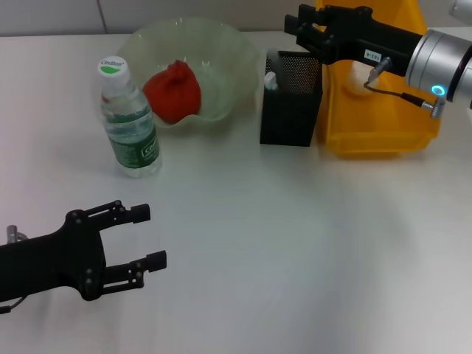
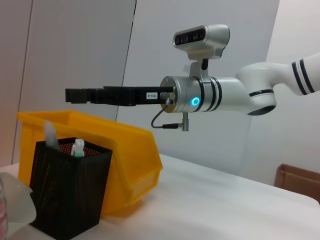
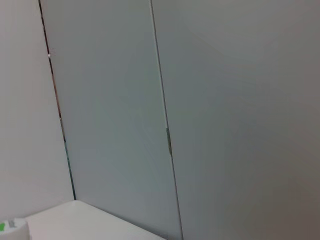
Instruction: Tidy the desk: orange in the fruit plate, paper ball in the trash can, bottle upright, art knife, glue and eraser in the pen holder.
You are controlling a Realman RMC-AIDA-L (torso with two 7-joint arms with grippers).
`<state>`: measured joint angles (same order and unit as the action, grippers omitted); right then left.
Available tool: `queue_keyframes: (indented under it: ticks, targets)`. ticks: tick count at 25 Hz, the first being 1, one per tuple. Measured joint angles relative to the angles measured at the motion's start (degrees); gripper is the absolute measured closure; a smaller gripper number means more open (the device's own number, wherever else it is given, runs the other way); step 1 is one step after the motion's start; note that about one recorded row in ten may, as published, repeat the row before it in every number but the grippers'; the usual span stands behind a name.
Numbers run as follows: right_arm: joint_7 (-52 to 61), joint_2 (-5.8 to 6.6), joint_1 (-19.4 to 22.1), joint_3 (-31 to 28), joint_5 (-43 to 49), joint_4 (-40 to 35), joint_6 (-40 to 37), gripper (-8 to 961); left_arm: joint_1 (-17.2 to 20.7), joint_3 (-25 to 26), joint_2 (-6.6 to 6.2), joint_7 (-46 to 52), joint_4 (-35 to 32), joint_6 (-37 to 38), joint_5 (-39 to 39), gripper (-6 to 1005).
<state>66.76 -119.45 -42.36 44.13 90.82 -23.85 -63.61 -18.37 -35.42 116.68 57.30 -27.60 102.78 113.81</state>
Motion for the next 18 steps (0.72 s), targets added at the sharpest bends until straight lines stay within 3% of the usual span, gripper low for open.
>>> queue_keyframes:
  ticks: [4, 9, 13, 16, 17, 18]
  targets:
    - [0.0, 0.00, 0.0, 0.1, 0.0, 0.0, 0.3, 642, -0.1, 0.0, 0.16, 0.0, 0.0, -0.3, 0.0, 217]
    - [0.0, 0.00, 0.5, -0.3, -0.6, -0.3, -0.6, 519, -0.3, 0.0, 0.29, 0.0, 0.0, -0.5, 0.0, 217]
    - [0.4, 0.22, 3.1, -0.7, -5.6, -1.3, -7.8, 405, -0.3, 0.1, 0.31, 0.0, 0.0, -0.5, -0.2, 217]
    - [2.0, 0.33, 6.7, -0.5, -7.8, -4.0, -15.7, 283, -0.2, 0.2, 0.44, 0.0, 0.0, -0.5, -0.3, 217]
    - [4.4, 0.45, 9.7, -0.3, -7.8, -6.6, -21.8, 242, -0.3, 0.2, 0.60, 0.0, 0.0, -0.5, -0.4, 217]
    - [4.4, 0.45, 9.7, -0.3, -7.8, -6.6, -21.8, 235, -0.3, 0.2, 0.60, 0.0, 0.0, -0.5, -0.4, 217]
